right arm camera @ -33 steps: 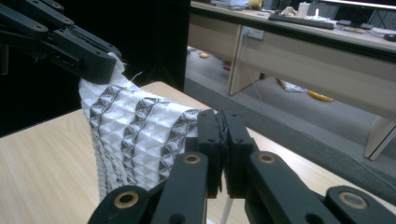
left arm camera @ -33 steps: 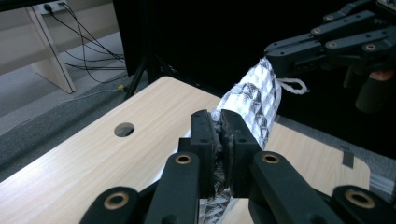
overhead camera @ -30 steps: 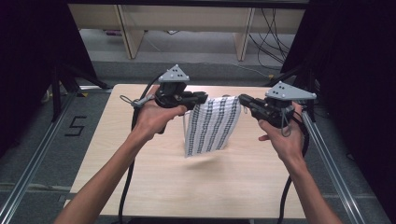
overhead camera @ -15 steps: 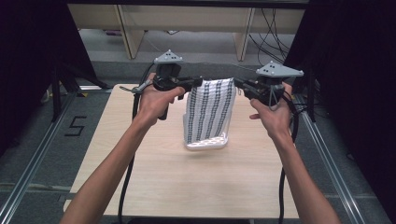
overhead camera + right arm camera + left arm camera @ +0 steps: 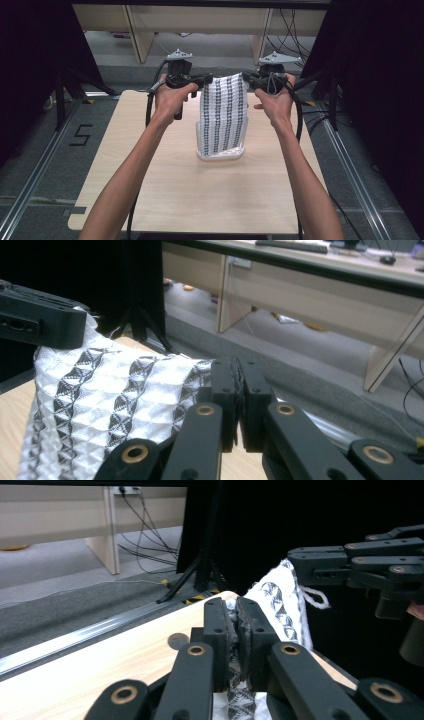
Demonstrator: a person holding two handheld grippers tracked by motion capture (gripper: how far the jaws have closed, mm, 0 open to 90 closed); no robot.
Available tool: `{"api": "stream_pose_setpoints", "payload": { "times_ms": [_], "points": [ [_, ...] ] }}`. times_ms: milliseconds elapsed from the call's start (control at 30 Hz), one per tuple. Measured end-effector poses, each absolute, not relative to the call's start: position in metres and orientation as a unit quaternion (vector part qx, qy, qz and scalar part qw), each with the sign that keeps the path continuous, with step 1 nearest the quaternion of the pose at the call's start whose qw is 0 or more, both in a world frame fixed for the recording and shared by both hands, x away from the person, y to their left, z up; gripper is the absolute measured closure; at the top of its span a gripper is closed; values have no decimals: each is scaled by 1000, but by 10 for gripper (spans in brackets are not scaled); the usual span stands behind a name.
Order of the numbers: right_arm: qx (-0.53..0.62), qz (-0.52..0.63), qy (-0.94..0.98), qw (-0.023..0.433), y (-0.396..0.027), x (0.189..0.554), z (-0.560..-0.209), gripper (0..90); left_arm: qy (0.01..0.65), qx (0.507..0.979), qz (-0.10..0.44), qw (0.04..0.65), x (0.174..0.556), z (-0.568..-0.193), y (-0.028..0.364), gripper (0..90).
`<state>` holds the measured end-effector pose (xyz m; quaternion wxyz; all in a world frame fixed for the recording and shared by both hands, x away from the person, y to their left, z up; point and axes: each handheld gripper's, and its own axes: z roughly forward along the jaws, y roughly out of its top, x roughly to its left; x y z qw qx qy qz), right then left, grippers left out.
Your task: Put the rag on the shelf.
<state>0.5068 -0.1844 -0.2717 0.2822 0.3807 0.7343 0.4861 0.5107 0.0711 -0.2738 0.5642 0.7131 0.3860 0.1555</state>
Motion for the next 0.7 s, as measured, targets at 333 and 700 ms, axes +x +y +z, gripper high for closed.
{"api": "stream_pose_setpoints", "payload": {
  "times_ms": [333,700],
  "points": [
    [408,473,733,270,-180,536,-295,878,421,702,146,556,533,-293,70,826],
    [426,452,744,246,-176,554,-322,868,433,714,140,531,547,-313,67,789]
  ]
}}
